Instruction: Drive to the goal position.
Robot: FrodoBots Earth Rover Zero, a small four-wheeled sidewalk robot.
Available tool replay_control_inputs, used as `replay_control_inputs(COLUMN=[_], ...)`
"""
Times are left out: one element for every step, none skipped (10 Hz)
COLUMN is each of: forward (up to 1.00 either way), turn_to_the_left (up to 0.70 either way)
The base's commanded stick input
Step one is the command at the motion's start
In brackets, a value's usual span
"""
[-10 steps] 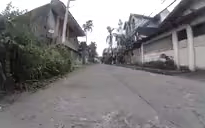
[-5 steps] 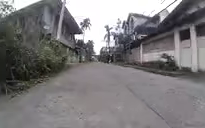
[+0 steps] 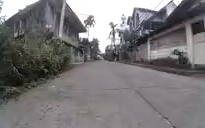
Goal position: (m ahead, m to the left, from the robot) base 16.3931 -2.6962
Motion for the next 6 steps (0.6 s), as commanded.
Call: replay_control_inputs(forward=[1.0,1.0,1.0,1.0,1.0,1.0], turn_to_the_left=[-0.15,-0.15,-0.15,-0.15,-0.15,-0.15])
